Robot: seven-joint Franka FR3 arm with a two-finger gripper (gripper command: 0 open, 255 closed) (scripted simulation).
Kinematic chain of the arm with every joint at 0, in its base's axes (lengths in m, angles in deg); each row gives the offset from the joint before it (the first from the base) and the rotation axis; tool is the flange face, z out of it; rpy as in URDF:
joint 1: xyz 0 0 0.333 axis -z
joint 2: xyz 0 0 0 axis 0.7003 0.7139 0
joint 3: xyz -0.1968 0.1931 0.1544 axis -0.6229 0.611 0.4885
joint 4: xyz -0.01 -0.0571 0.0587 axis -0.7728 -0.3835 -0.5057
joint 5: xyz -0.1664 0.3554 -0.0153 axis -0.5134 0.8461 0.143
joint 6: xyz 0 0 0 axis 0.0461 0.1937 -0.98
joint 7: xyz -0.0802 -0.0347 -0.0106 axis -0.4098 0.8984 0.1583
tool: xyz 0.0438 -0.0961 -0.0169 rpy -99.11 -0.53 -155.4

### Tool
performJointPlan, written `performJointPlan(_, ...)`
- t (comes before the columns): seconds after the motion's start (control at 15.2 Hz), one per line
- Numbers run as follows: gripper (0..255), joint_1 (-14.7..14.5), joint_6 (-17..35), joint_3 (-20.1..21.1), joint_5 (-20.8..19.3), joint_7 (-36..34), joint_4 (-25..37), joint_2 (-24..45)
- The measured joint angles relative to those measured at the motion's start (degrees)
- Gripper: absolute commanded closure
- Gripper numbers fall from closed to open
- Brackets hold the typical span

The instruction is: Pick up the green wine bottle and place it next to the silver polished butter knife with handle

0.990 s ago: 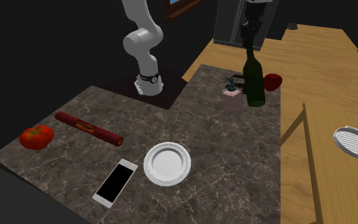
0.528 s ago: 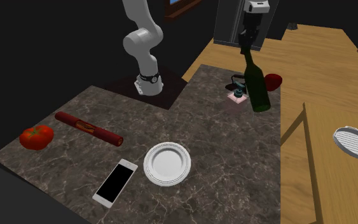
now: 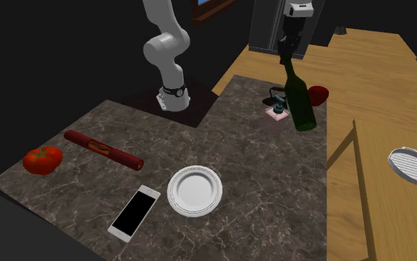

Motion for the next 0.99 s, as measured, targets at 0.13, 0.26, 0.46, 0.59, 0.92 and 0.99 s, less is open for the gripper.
performJointPlan(0.13, 0, 0.01, -0.01, -0.01, -0.01, 0.0, -0.01, 0.0)
performJointPlan(0.26, 0, 0.01, -0.01, -0.01, -0.01, -0.01, -0.02, 0.0)
performJointPlan(0.46, 0, 0.01, -0.75, -0.08, 0.16, 0.19, 0.44, -0.33)
performJointPlan(0.59, 0, 0.01, -3.66, -0.21, 0.49, 0.62, 2.82, -1.0)
performJointPlan(0.92, 0, -0.21, -7.07, -0.1, 0.95, 0.69, 5.31, -1.92)
performJointPlan(0.99, 0, -0.21, -7.11, -0.1, 0.95, 0.68, 5.35, -1.91)
